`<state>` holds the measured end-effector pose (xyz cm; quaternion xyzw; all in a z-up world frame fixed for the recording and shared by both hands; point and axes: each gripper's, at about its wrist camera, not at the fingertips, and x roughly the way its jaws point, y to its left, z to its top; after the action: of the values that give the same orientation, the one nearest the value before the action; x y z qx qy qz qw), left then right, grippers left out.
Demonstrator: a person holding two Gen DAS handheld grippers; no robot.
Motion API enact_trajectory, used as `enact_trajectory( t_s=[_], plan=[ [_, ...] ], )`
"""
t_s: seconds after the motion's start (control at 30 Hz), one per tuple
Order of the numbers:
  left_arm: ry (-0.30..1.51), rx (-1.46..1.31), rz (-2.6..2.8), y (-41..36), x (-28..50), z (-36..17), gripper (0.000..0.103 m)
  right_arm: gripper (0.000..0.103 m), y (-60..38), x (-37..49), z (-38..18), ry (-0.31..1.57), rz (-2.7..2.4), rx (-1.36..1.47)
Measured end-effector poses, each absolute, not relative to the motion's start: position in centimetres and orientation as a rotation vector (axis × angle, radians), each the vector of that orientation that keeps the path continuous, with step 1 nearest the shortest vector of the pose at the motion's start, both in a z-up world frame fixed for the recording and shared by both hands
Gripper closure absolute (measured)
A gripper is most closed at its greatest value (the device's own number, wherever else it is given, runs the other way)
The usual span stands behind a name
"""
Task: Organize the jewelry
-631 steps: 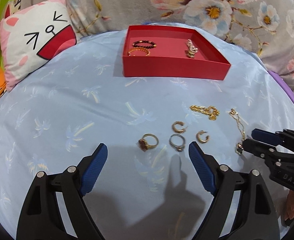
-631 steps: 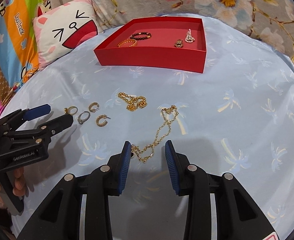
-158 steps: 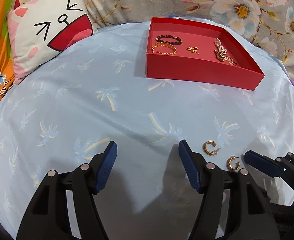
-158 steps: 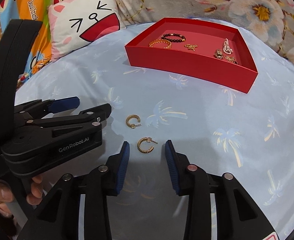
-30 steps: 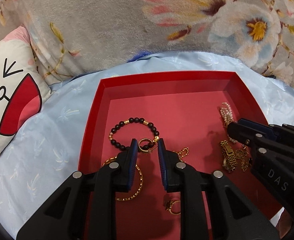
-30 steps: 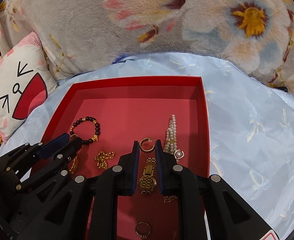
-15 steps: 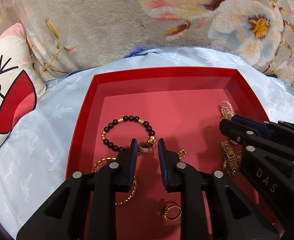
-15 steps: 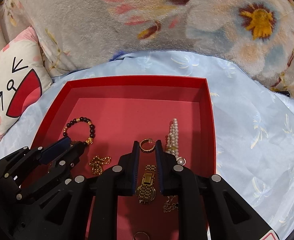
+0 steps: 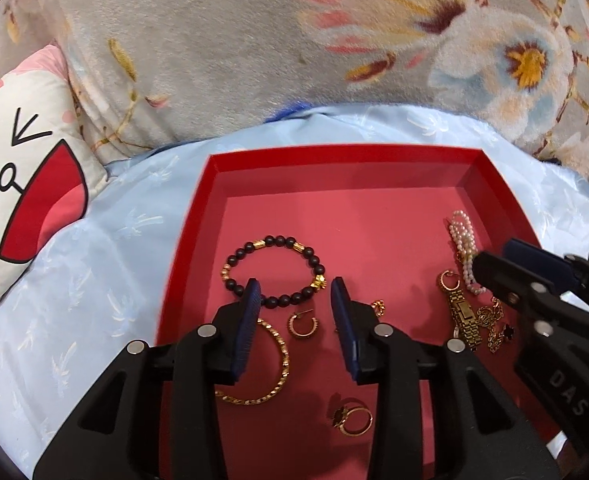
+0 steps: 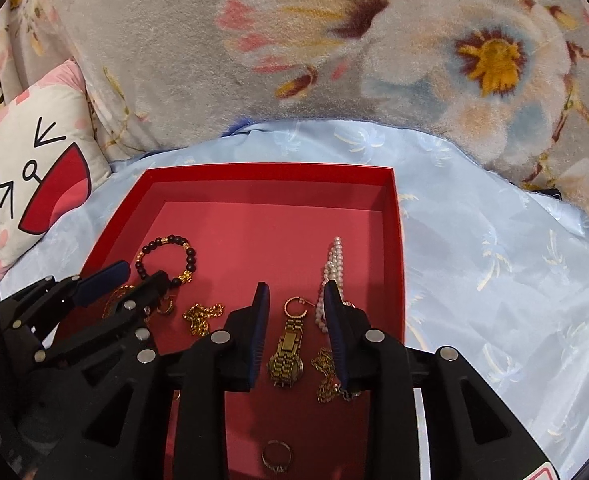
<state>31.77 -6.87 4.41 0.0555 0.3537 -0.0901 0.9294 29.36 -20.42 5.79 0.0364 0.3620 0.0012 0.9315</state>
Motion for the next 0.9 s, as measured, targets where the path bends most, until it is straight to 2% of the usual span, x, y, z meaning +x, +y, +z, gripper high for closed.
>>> enact_trajectory(
  t_s=[0.33, 0.57, 0.9],
  plan=[
    [0.682, 0.089, -0.166, -3.8, 27.6, 6.8, 0.067, 0.074, -22.1, 24.0, 7.3, 0.702, -0.018, 0.085],
    [0.676, 0.083, -0.160, -2.9, 23.0, 6.2, 0.059, 0.065, -22.2, 18.9, 6.4, 0.692, -0.016, 0.102],
    [0.673, 0.076, -0.177, -3.6, 17.9, 4.8, 0.058, 0.053, -20.7, 13.3, 4.8, 0.695, 0.001, 0.082]
  ],
)
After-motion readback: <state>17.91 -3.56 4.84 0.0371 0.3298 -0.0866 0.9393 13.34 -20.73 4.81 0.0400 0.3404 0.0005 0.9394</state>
